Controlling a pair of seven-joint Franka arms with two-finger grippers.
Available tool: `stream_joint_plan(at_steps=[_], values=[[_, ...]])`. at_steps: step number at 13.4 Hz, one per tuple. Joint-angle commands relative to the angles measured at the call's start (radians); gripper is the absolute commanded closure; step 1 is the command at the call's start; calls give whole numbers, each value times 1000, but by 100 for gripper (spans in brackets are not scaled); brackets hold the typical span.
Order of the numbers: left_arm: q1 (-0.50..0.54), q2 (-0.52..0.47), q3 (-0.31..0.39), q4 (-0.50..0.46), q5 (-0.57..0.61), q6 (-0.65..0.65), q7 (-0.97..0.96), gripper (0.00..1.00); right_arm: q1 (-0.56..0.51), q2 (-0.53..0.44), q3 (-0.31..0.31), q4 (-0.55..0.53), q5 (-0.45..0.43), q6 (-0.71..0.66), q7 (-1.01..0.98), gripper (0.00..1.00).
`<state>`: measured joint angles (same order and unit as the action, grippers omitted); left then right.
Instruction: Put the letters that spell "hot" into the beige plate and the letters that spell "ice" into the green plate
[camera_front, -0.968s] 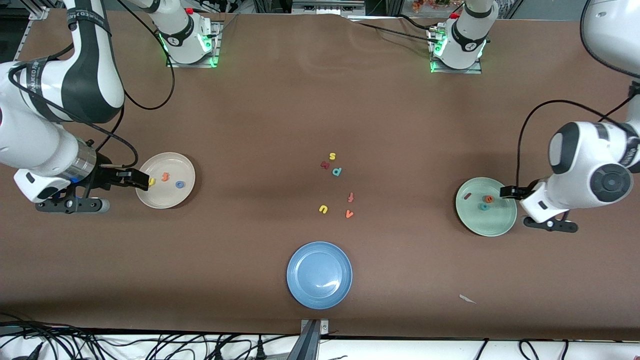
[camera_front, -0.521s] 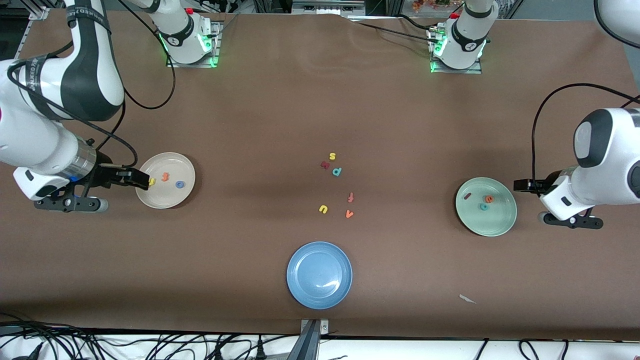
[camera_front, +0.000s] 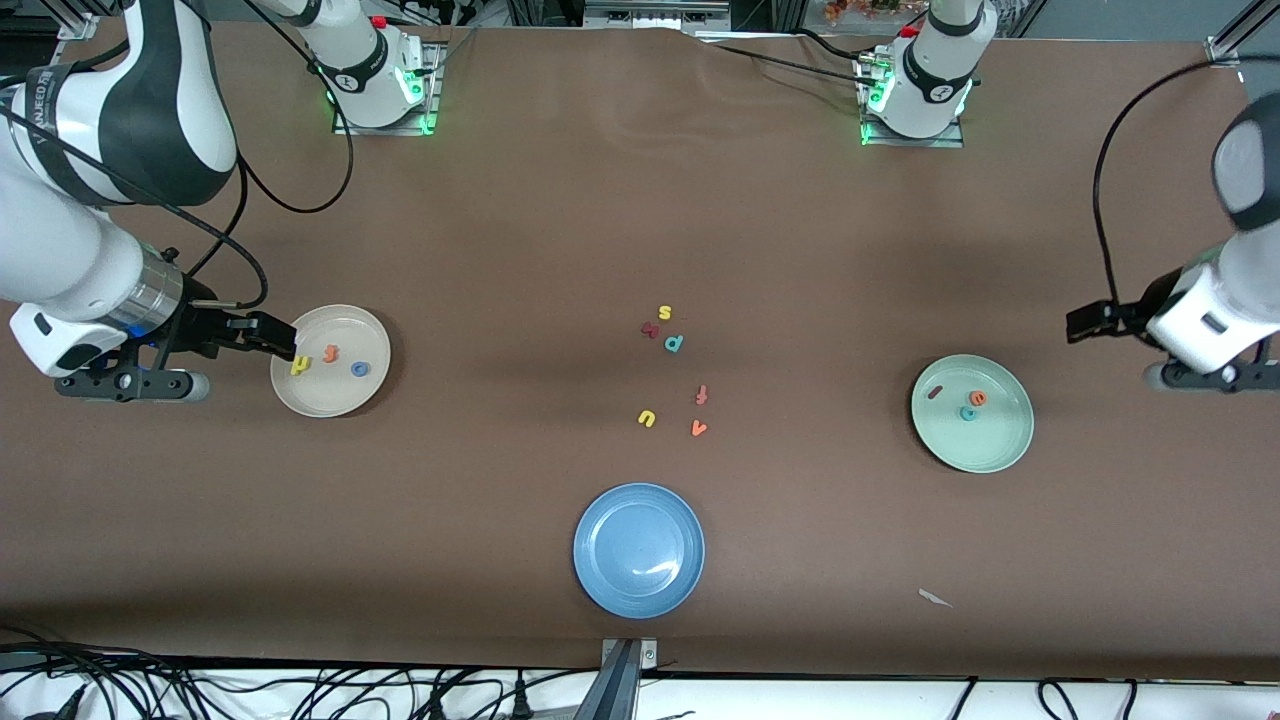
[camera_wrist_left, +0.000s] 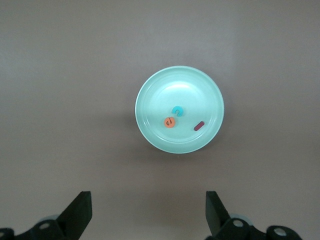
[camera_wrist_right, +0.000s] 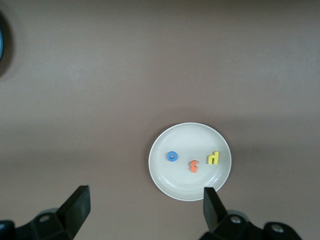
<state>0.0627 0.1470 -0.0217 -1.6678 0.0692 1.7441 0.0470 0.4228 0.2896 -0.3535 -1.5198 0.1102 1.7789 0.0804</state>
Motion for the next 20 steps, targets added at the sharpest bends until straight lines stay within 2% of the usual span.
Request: stream_joint_plan(at_steps=[1, 6, 7, 8, 9, 10, 13, 15, 20], values=[[-61, -111, 23, -47, -22, 3, -1, 0, 2, -17, 1, -11, -10, -10, 13, 0], [-113, -132, 55, -33, -23, 9, -2, 0, 1, -14, 5, -16, -12, -10, 13, 0], [-110, -132, 54, -30, -23, 9, -2, 0, -45, -14, 46, -13, -14, -10, 12, 0], [-106, -133, 54, -30, -25, 11, -2, 0, -155, -17, 168, -11, -30, -10, 13, 0], [-107, -133, 52, -27, -26, 11, -2, 0, -245, -20, 279, -10, -85, -10, 15, 1], [-107, -135, 52, -24, -41, 11, -4, 0, -297, -35, 330, -11, -121, -10, 30, 1], [-107, -142, 49, -21, -74, 8, -29, 0, -395, -56, 425, -42, -136, -12, 90, 1], [-107, -142, 46, -24, -75, 8, -29, 0, -401, -81, 435, -79, -155, -10, 90, 1], [-107, -145, 29, -27, -68, 8, -33, 0, -397, -79, 435, -68, -147, -10, 93, 1]])
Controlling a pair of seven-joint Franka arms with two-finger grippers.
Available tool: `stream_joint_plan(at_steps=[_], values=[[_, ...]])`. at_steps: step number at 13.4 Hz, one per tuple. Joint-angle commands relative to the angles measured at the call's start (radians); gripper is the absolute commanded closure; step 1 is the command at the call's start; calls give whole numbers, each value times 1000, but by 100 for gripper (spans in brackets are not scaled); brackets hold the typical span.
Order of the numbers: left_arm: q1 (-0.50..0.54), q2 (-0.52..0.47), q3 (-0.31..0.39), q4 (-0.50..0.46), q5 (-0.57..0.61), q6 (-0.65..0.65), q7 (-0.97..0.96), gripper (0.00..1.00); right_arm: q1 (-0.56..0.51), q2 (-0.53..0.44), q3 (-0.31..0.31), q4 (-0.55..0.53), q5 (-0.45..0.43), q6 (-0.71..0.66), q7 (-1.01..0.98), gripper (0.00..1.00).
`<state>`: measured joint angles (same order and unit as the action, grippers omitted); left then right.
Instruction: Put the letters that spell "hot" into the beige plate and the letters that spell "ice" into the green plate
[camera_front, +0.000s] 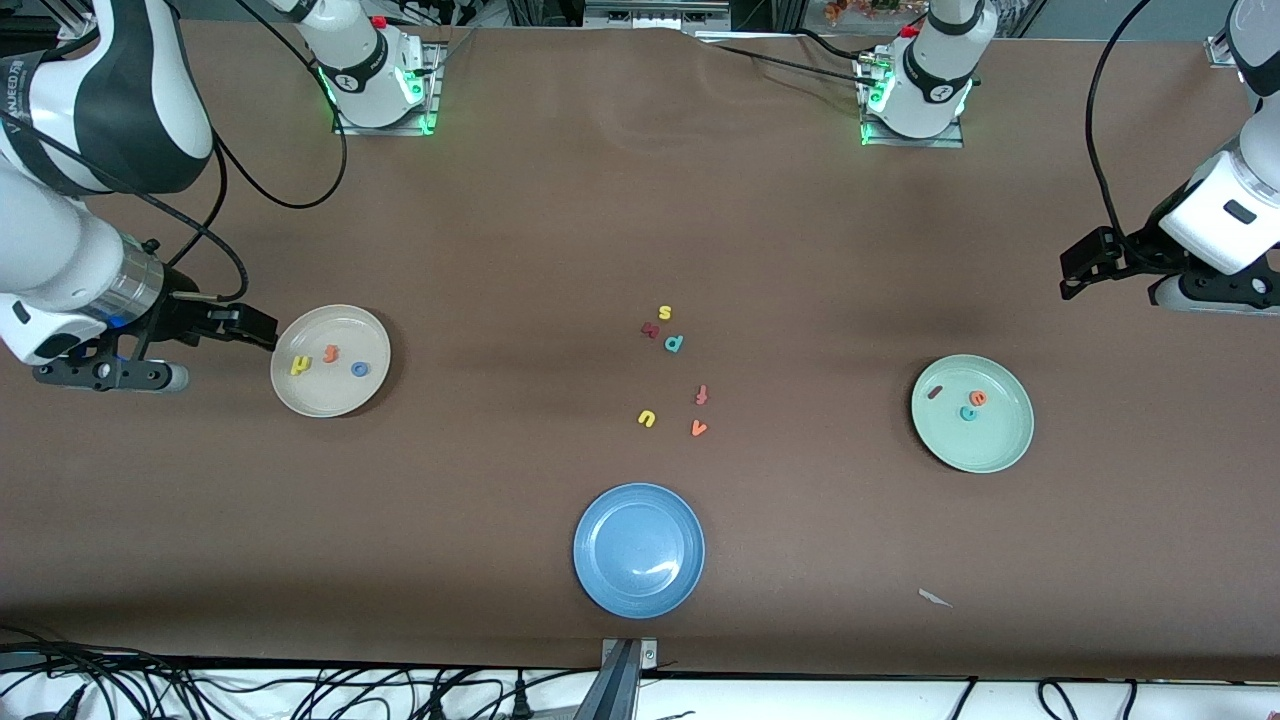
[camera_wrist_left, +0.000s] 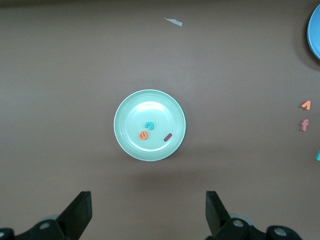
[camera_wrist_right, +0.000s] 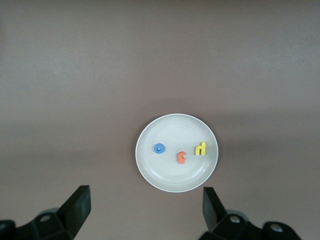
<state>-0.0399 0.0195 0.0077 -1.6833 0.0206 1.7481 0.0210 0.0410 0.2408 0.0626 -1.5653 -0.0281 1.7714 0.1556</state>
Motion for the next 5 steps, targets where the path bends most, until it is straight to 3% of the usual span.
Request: stream_joint_plan(at_steps=[1, 5], values=[[-5, -18, 0, -13, -18, 4, -7, 0, -15, -31, 19, -21, -10, -3, 28, 1], [0, -15, 0, -15, -11, 7, -1, 0, -13, -28, 19, -12, -10, -3, 25, 1]])
